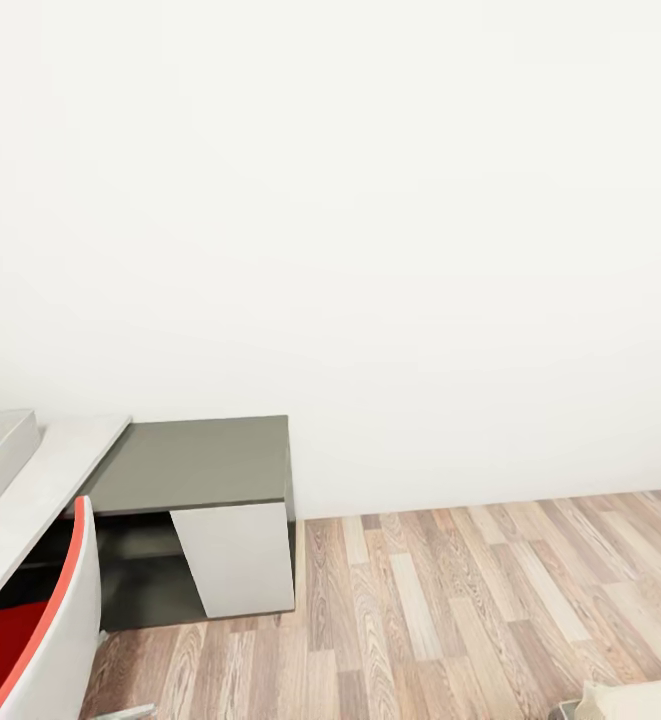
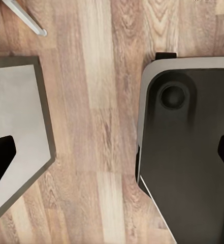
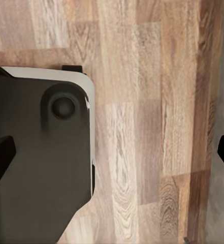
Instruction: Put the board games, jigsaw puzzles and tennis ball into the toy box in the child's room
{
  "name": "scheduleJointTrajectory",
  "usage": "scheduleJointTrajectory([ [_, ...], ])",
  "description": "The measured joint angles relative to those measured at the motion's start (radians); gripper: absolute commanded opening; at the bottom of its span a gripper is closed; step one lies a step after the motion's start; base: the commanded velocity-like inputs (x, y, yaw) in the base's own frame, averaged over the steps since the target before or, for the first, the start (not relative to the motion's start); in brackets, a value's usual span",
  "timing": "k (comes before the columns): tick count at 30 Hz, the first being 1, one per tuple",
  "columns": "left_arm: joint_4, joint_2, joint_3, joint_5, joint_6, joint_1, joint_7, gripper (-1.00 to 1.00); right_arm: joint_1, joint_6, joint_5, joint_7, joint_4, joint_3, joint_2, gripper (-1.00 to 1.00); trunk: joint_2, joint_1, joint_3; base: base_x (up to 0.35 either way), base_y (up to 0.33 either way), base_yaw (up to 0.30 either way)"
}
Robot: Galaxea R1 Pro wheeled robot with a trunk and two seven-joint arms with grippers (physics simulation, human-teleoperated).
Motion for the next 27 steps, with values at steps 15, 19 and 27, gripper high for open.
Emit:
scheduleJointTrajectory([
  [15, -0.002, 0.005, 0.0, -0.002, -0.005, -0.001, 0.0, 1.0, 0.0, -0.008, 0.009, 0.001, 0.0, -0.003, 0.0, 1.0, 0.0, 0.0, -0.002, 0.0, 0.0, 0.0],
  [19, -0.004, 0.003, 0.0, -0.002, -0.006, -0.001, 0.0, 1.0, 0.0, -0.008, 0.006, 0.001, 0.0, -0.003, 0.001, 1.0, 0.0, 0.0, -0.002, 0.0, 0.0, 0.0],
  [27, -0.008, 0.002, 0.002, -0.003, -0.007, -0.001, 0.0, 1.0, 0.0, -0.007, 0.004, 0.002, 0.0, -0.003, 0.001, 1.0, 0.0, 0.0, -0.002, 0.0, 0.0, 0.0],
])
